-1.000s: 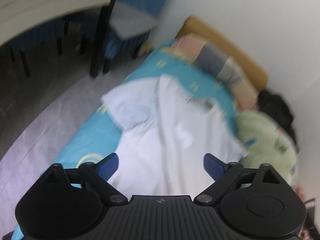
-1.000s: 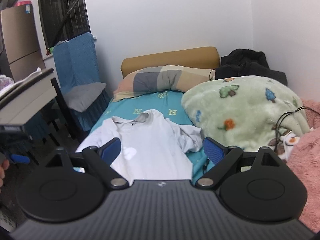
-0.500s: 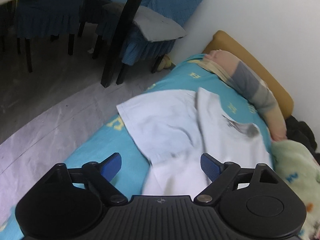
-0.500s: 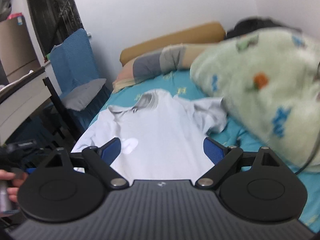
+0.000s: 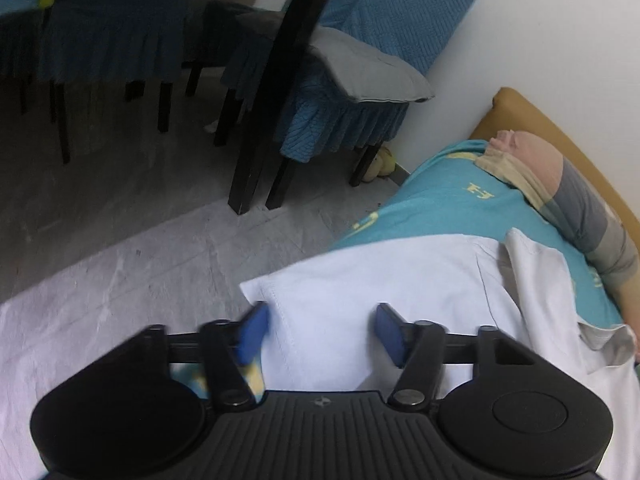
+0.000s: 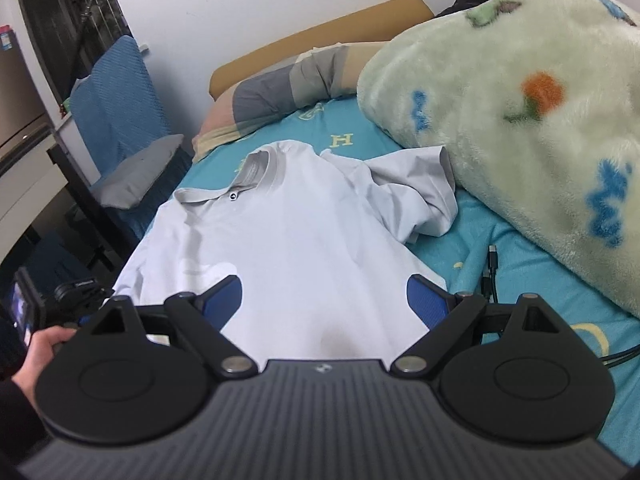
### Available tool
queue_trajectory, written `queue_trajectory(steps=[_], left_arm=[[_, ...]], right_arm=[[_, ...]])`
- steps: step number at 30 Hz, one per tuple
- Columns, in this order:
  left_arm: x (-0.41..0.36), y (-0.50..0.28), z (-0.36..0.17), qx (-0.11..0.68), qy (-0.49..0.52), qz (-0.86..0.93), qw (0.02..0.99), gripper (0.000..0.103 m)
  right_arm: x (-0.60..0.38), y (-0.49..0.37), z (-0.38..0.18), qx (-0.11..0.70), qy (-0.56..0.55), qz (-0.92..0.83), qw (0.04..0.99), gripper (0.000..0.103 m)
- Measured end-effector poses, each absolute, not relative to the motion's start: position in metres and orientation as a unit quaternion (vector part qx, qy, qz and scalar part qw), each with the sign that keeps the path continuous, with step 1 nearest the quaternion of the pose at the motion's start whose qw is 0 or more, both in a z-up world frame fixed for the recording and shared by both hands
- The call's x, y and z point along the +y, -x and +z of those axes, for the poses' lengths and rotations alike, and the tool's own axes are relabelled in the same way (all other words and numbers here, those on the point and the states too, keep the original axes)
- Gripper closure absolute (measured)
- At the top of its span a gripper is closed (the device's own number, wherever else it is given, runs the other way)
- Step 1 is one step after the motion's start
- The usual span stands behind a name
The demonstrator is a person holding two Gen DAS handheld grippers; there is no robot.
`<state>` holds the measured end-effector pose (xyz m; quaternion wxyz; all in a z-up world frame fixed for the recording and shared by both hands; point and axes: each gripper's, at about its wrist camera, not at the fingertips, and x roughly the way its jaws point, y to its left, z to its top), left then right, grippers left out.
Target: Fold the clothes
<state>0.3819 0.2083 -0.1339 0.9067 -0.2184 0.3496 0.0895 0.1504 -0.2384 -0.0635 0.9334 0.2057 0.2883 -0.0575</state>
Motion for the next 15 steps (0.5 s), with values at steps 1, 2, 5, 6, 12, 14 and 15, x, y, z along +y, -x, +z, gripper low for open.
queue_trajectory(steps=[1, 2, 5, 6, 12, 14, 15], left_arm=[[0.208, -0.389, -0.131, 0.351, 0.207, 0.081, 0.909, 0.078], [0.208, -0.397, -0.125, 0.358, 0.195, 0.074, 0.910, 0.097], [0.206, -0.422, -0.100, 0.356, 0.151, 0.059, 0.920, 0.098], [0.205, -0.430, -0.087, 0.344, 0.130, 0.057, 0.928, 0.098], [0.199, -0.479, -0.037, 0.277, -0.013, 0.163, 0.947, 0.100], [0.201, -0.490, -0.044, 0.291, -0.021, 0.169, 0.941, 0.099], [0.204, -0.493, -0.050, 0.307, -0.008, 0.158, 0.938, 0.093]], right_arm=[[-0.237, -0.150, -0.064, 0.289, -0.201, -0.059, 0.934, 0.012], [-0.235, -0.150, -0.064, 0.290, -0.198, -0.061, 0.934, 0.012], [-0.231, -0.156, -0.064, 0.290, -0.194, -0.060, 0.935, 0.012], [-0.231, -0.157, -0.064, 0.288, -0.191, -0.060, 0.936, 0.012], [-0.232, -0.164, -0.063, 0.274, -0.183, -0.076, 0.941, 0.012], [-0.233, -0.166, -0.064, 0.273, -0.183, -0.078, 0.941, 0.012], [-0.233, -0.167, -0.064, 0.271, -0.179, -0.080, 0.942, 0.012]])
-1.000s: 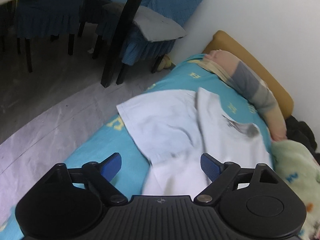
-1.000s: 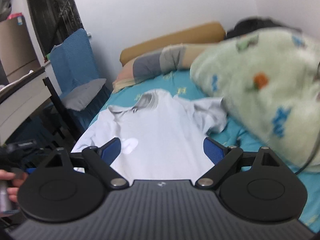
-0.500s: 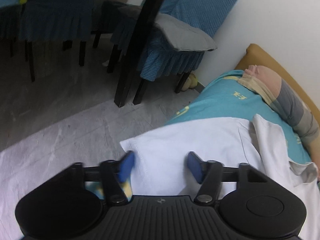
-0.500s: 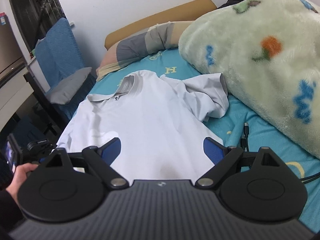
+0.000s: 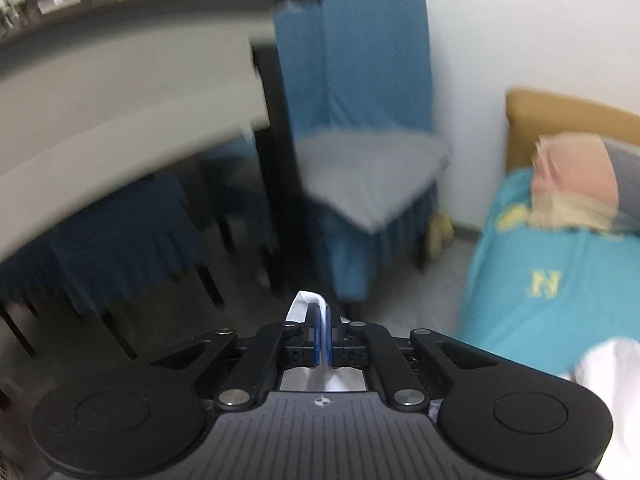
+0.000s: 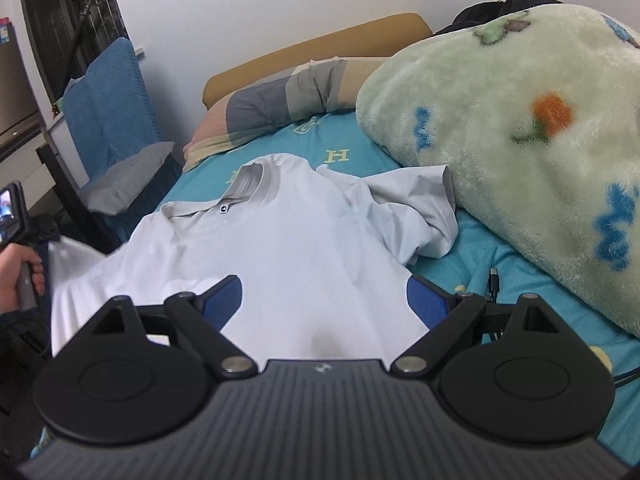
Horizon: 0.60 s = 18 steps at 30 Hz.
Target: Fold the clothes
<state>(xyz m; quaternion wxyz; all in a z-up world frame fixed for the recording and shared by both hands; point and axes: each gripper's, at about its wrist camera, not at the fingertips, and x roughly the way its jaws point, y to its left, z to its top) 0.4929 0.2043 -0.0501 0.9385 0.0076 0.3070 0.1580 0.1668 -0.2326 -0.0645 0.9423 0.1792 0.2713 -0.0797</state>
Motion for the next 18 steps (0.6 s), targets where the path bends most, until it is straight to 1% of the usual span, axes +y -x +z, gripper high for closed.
queue_trajectory(steps=[1, 2, 3, 4, 5, 8, 11, 13, 15, 18], left_arm=[[0.207, -0.490, -0.055, 0.315, 0.015, 0.145, 0.938, 0.089], [0.208, -0.484, -0.060, 0.321, 0.030, 0.139, 0.937, 0.080], [0.207, -0.476, -0.064, 0.331, 0.036, 0.137, 0.933, 0.064], [0.207, -0.466, -0.067, 0.345, 0.043, 0.132, 0.928, 0.058], [0.207, -0.454, -0.067, 0.361, 0.054, 0.120, 0.923, 0.053], [0.214, -0.397, -0.062, 0.417, 0.109, 0.071, 0.900, 0.052], [0.228, -0.322, -0.054, 0.476, 0.156, 0.020, 0.865, 0.045], [0.235, -0.269, -0.050, 0.520, 0.159, -0.005, 0.839, 0.044], [0.235, -0.221, -0.054, 0.564, 0.150, -0.011, 0.812, 0.040], [0.234, -0.164, -0.070, 0.623, 0.167, -0.016, 0.764, 0.040]], right_arm=[[-0.232, -0.167, -0.065, 0.270, -0.175, -0.081, 0.943, 0.012], [-0.232, -0.167, -0.065, 0.269, -0.170, -0.083, 0.944, 0.012], [-0.232, -0.168, -0.065, 0.268, -0.168, -0.083, 0.945, 0.012], [-0.231, -0.168, -0.065, 0.267, -0.165, -0.083, 0.946, 0.012], [-0.231, -0.168, -0.065, 0.265, -0.165, -0.081, 0.946, 0.012], [-0.228, -0.166, -0.062, 0.261, -0.167, -0.071, 0.948, 0.012], [-0.224, -0.159, -0.057, 0.251, -0.164, -0.060, 0.952, 0.012], [-0.220, -0.152, -0.052, 0.242, -0.160, -0.053, 0.956, 0.012], [-0.219, -0.144, -0.049, 0.233, -0.161, -0.047, 0.958, 0.012], [-0.215, -0.128, -0.044, 0.224, -0.152, -0.043, 0.962, 0.012]])
